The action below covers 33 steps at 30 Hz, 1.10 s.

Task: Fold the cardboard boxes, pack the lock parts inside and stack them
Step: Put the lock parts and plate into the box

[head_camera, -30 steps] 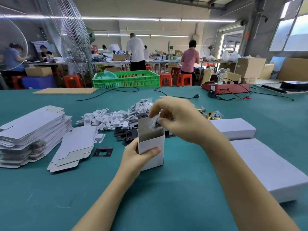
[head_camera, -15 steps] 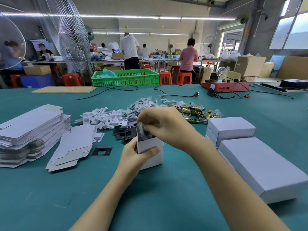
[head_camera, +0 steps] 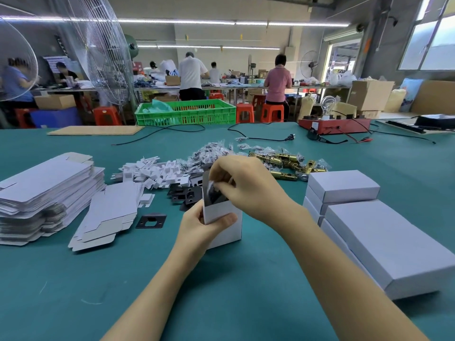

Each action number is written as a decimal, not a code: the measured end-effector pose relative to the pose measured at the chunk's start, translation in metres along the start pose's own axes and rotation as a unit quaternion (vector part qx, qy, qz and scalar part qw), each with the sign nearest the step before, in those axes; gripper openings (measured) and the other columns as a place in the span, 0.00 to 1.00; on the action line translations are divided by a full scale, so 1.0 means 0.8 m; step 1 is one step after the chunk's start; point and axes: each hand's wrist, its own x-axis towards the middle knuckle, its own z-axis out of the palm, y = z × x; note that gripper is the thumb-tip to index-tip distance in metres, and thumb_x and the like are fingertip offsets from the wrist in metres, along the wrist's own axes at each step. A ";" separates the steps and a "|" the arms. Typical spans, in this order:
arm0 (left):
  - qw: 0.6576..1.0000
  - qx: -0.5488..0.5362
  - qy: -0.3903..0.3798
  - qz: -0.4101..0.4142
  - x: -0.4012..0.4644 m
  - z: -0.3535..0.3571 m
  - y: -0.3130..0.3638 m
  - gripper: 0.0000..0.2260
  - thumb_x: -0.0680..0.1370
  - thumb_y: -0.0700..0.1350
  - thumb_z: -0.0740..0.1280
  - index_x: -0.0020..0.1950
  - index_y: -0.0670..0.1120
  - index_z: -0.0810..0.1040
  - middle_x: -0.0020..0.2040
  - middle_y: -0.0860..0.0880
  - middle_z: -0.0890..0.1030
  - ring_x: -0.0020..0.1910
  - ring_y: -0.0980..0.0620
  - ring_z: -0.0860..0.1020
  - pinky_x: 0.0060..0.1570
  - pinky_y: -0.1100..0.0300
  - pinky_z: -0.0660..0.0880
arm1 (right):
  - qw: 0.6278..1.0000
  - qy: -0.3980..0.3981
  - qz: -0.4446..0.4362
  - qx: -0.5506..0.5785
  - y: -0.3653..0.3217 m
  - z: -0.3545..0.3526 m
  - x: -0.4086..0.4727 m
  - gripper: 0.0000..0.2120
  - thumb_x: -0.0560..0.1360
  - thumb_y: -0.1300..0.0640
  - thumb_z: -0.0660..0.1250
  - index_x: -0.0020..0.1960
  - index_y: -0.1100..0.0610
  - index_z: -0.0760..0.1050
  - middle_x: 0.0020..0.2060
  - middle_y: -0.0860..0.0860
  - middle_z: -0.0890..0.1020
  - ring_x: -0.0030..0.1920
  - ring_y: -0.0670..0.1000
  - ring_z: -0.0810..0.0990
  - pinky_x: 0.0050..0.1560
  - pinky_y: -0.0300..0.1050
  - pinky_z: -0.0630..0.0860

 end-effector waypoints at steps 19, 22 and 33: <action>0.999 -0.029 0.014 -0.023 0.006 -0.005 -0.011 0.18 0.65 0.53 0.74 0.52 0.47 0.80 0.44 0.54 0.86 0.45 0.55 0.83 0.45 0.59 0.80 | 0.905 0.154 0.315 0.242 0.053 0.003 -0.019 0.10 0.80 0.56 0.60 0.44 0.57 0.78 0.36 0.49 0.83 0.40 0.49 0.82 0.36 0.38 0.74; 0.999 -0.026 0.027 -0.012 0.004 -0.003 -0.008 0.21 0.67 0.61 0.74 0.48 0.45 0.80 0.39 0.55 0.84 0.42 0.54 0.81 0.39 0.63 0.78 | 0.832 0.122 0.407 0.358 0.056 0.034 -0.039 0.14 0.82 0.51 0.57 0.46 0.57 0.76 0.36 0.50 0.83 0.38 0.48 0.80 0.39 0.40 0.75; 0.999 0.011 -0.036 0.023 -0.017 0.026 0.009 0.48 0.59 0.82 0.61 0.59 0.42 0.78 0.52 0.56 0.84 0.52 0.59 0.81 0.56 0.61 0.76 | 0.721 0.086 0.380 0.573 0.039 0.081 -0.085 0.25 0.74 0.33 0.55 0.56 0.45 0.82 0.56 0.51 0.84 0.57 0.50 0.82 0.50 0.43 0.79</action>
